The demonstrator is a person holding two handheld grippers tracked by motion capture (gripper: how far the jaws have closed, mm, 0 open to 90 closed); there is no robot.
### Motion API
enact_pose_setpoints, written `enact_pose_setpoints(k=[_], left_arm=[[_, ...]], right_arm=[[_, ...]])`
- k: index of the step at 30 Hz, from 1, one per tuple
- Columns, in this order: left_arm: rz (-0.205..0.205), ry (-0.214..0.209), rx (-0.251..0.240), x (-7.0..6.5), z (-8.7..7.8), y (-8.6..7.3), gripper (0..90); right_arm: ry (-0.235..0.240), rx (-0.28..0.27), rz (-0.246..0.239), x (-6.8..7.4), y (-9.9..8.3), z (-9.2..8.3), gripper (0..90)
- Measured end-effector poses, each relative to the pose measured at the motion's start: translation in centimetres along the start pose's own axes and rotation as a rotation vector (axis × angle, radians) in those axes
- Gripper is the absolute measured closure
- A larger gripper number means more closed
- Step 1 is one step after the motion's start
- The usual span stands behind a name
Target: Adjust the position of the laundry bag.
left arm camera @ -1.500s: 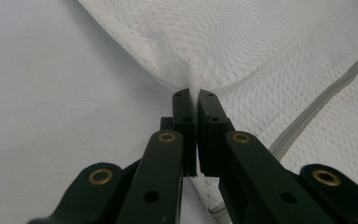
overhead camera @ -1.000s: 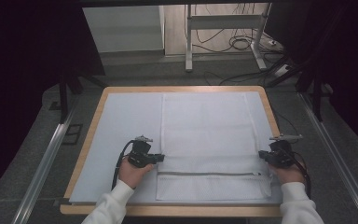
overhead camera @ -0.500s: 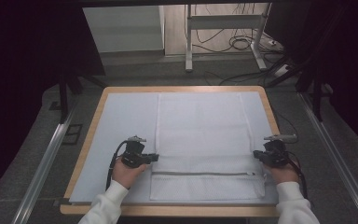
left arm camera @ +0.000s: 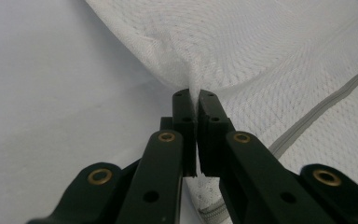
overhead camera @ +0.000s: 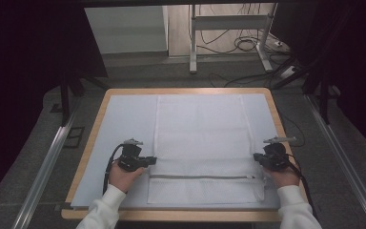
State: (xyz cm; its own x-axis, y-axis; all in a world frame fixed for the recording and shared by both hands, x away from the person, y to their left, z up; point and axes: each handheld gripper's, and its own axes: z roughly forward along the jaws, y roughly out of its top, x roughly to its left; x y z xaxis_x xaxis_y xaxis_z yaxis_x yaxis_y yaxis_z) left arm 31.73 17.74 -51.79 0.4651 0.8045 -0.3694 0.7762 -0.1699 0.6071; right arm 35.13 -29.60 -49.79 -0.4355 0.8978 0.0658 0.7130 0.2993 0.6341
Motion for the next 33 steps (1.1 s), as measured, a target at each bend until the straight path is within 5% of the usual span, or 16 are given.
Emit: enact_pose_setpoints(k=[33], left_arm=[[-0.07,0.046,-0.019,4.6,-2.6,-1.4,87.3]], right_arm=[[0.086,-0.015,-0.066,4.5,1.0,2.0,87.2]])
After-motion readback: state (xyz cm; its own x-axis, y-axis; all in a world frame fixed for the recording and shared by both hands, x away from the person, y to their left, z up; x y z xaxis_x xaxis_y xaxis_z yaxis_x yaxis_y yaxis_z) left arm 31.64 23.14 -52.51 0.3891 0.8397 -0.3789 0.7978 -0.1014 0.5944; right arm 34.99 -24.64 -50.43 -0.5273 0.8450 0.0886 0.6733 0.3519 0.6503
